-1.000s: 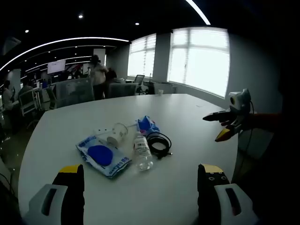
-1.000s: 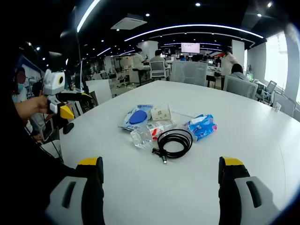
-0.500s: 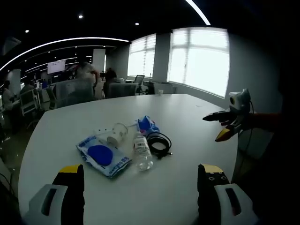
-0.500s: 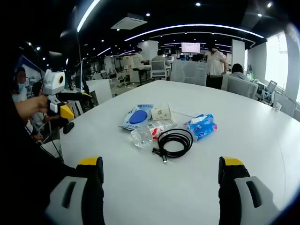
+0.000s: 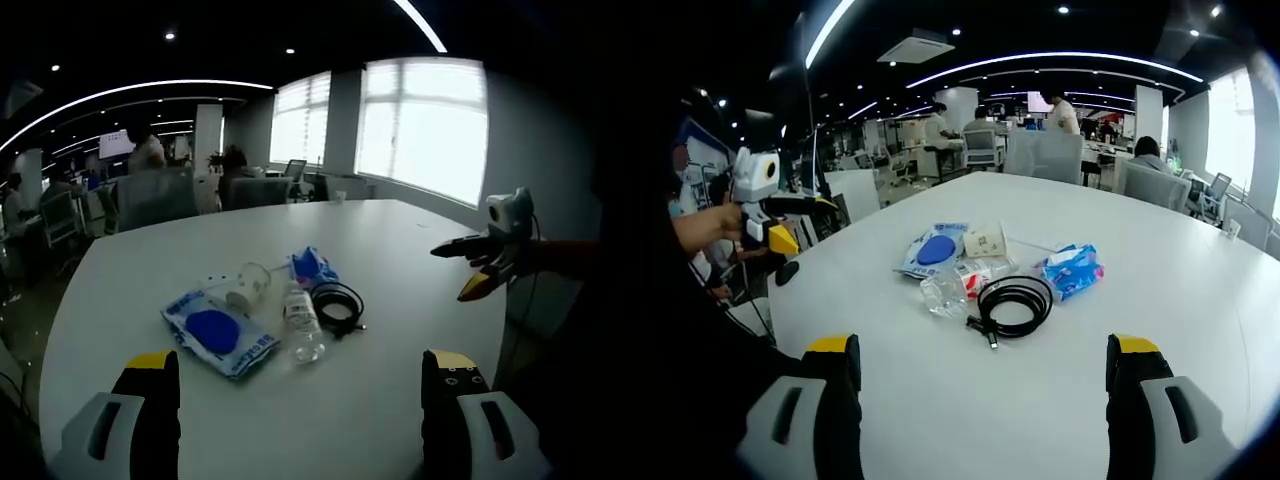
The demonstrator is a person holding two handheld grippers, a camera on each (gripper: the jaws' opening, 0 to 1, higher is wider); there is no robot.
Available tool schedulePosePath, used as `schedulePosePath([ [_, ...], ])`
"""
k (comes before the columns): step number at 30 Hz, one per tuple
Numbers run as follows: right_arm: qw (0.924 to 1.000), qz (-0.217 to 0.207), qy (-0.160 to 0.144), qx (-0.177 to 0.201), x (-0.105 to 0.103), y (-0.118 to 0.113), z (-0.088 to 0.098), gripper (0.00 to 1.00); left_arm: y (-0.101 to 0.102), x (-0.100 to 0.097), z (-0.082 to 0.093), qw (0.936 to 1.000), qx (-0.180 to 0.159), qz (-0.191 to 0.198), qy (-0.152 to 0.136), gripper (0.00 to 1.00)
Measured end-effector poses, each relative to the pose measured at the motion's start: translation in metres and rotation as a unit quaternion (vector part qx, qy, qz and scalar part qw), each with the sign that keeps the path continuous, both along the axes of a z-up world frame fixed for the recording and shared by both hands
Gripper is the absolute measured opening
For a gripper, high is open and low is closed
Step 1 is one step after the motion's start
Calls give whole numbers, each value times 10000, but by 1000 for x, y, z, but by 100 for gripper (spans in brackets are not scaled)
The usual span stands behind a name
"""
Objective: Arrange the tabletop items into an orderly group along one side of the table until the central work area is clear of visible clutter.
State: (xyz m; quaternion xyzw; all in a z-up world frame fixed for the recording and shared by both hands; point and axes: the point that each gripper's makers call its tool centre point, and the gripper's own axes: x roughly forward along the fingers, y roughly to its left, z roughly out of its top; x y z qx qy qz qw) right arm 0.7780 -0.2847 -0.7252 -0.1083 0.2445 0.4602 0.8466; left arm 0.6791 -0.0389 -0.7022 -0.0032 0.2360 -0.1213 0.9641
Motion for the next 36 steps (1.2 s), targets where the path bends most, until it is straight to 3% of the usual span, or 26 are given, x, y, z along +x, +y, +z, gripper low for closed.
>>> schedulePosePath([
  [36, 9999, -169, 2, 8, -2, -7, -1, 100, -6, -1, -3, 9999, -32, -120, -30, 100],
])
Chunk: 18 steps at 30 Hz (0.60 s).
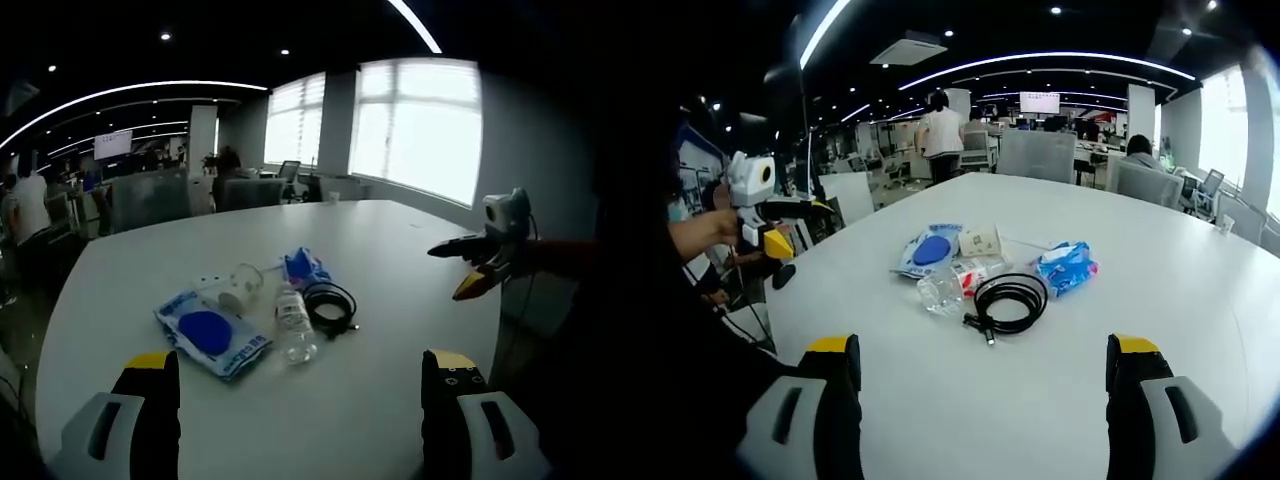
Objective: Arrange the tabletop items into an orderly group along one side of the table until the central work area is clear of visible clutter.
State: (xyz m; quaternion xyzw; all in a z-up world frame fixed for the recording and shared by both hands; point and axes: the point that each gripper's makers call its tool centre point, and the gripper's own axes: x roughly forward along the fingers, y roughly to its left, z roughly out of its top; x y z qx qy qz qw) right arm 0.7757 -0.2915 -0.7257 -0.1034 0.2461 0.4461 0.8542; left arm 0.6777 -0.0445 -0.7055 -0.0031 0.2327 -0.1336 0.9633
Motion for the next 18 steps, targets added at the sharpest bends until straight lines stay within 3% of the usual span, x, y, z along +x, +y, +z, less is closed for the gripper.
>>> schedulePosePath([
  [18, 10000, 38, 50, 21, -2, 16, 0, 98, 5, 6, 4, 10000, 61, -17, 10, 100],
])
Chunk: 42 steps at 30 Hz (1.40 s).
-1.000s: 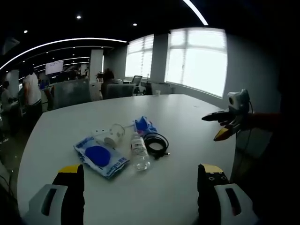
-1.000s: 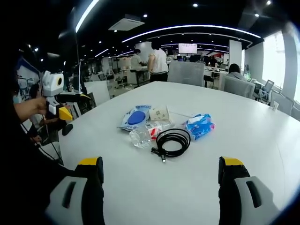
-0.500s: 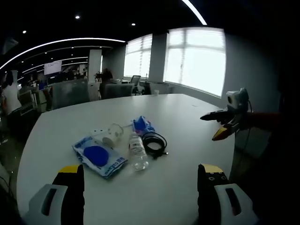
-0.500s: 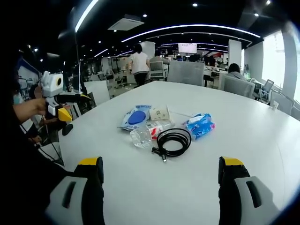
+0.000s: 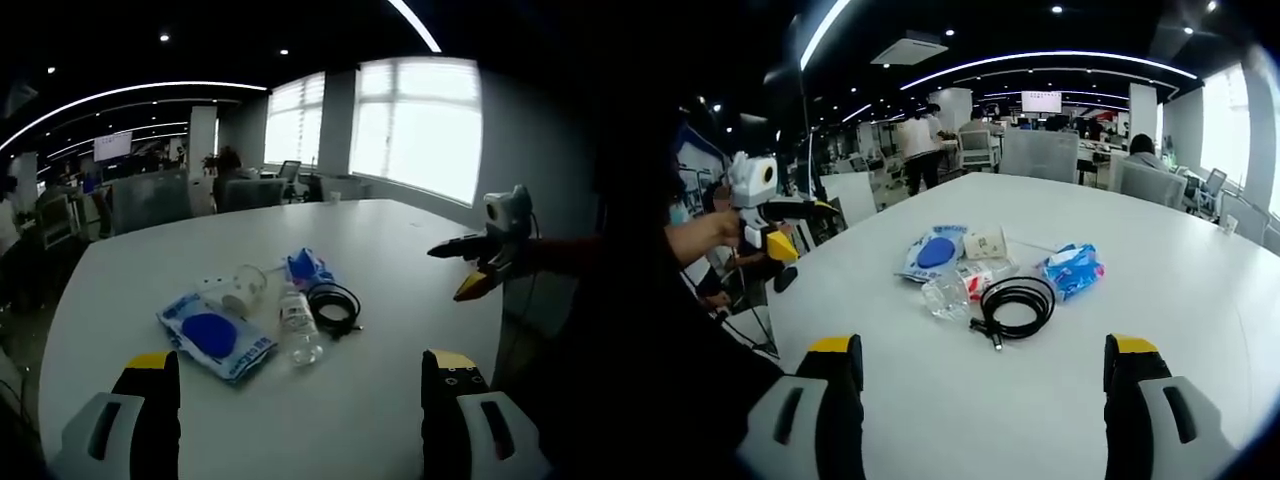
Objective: Arrange the tabletop items into an orderly group along one side of the table until the central work area is clear of visible clutter.
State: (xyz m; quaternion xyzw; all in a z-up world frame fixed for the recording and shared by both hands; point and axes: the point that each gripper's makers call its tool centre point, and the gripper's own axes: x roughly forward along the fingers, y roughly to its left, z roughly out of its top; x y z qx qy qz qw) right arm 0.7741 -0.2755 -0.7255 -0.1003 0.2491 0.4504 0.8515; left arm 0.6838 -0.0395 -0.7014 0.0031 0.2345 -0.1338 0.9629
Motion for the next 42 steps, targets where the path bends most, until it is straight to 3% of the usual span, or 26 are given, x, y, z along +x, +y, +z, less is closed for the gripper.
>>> schedulePosePath([
  [22, 9997, -15, 141, 216, -9, 68, 4, 81, 44, 50, 21, 9990, 221, -358, -125, 95],
  [42, 9970, -123, 563, 512, -18, 132, 1, 72, 68, 99, 10, 9956, 343, -868, 9, 86],
])
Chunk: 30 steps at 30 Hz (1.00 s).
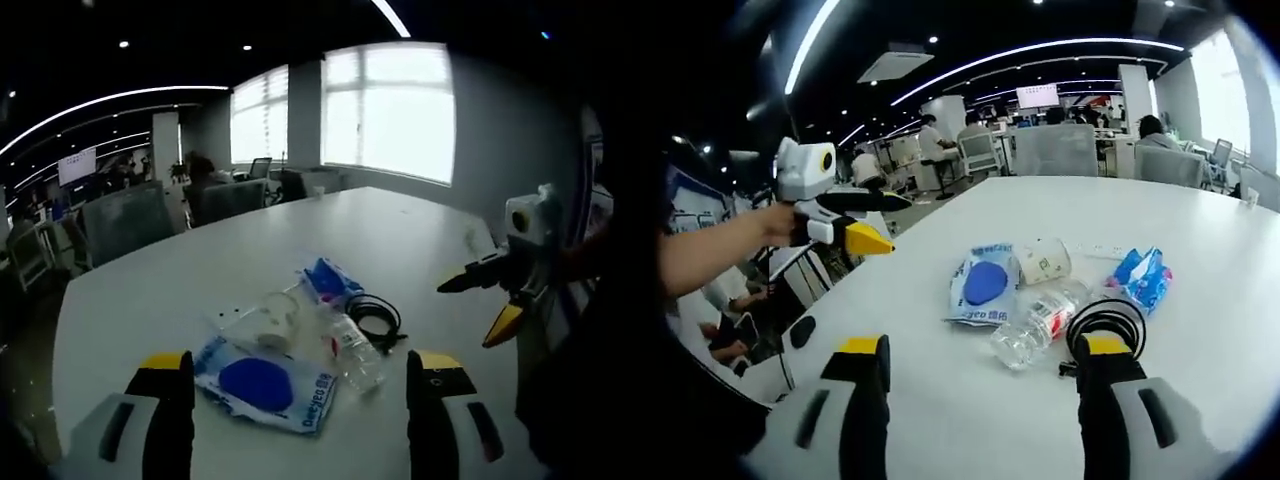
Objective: Arrange the tabletop items into an orderly group along one side of the table until the central work area is clear of visible clutter.
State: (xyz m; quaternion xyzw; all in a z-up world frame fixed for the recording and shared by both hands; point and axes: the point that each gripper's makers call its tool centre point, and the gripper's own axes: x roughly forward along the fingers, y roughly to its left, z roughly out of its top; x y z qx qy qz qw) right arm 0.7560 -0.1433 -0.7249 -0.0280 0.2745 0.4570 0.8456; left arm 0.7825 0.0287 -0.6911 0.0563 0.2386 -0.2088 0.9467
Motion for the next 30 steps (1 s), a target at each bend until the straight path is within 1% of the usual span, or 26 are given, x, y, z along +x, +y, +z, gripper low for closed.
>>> schedulePosePath([
  [4, 10000, -37, 63, 60, 3, 12, -1, 69, 2, 6, -3, 9999, 22, -77, 66, 84],
  [8, 9998, -89, 113, 102, 5, 22, -1, 65, 5, 13, -1, 9999, -27, -141, 85, 80],
  [10, 9999, -67, 125, 85, 4, 28, -4, 64, 10, 17, 0, 9998, -18, -161, 74, 78],
  [13, 9995, -73, 273, 173, 1, 37, -5, 63, 18, 24, -1, 9997, -18, -200, 104, 76],
  [14, 9991, -35, 364, 222, -2, 41, -5, 62, 15, 23, -1, 9997, 10, -227, 101, 75],
  [17, 9988, -31, 423, 237, -5, 48, -7, 60, 20, 26, -5, 9993, 121, -301, 177, 72],
  [23, 9979, -45, 583, 289, -13, 64, -12, 54, 26, 31, -13, 9981, 271, -450, 306, 70],
  [26, 9963, -184, 749, 375, -13, 69, -16, 53, 29, 33, -18, 9971, 360, -535, 398, 68],
  [27, 9949, -265, 882, 416, -14, 70, -20, 53, 31, 34, -20, 9966, 379, -596, 434, 67],
  [29, 9917, -410, 1101, 521, -14, 73, -24, 52, 34, 37, -20, 9966, 298, -623, 452, 66],
  [30, 9910, -448, 1135, 543, -14, 74, -26, 52, 35, 39, -20, 9966, 268, -641, 448, 65],
])
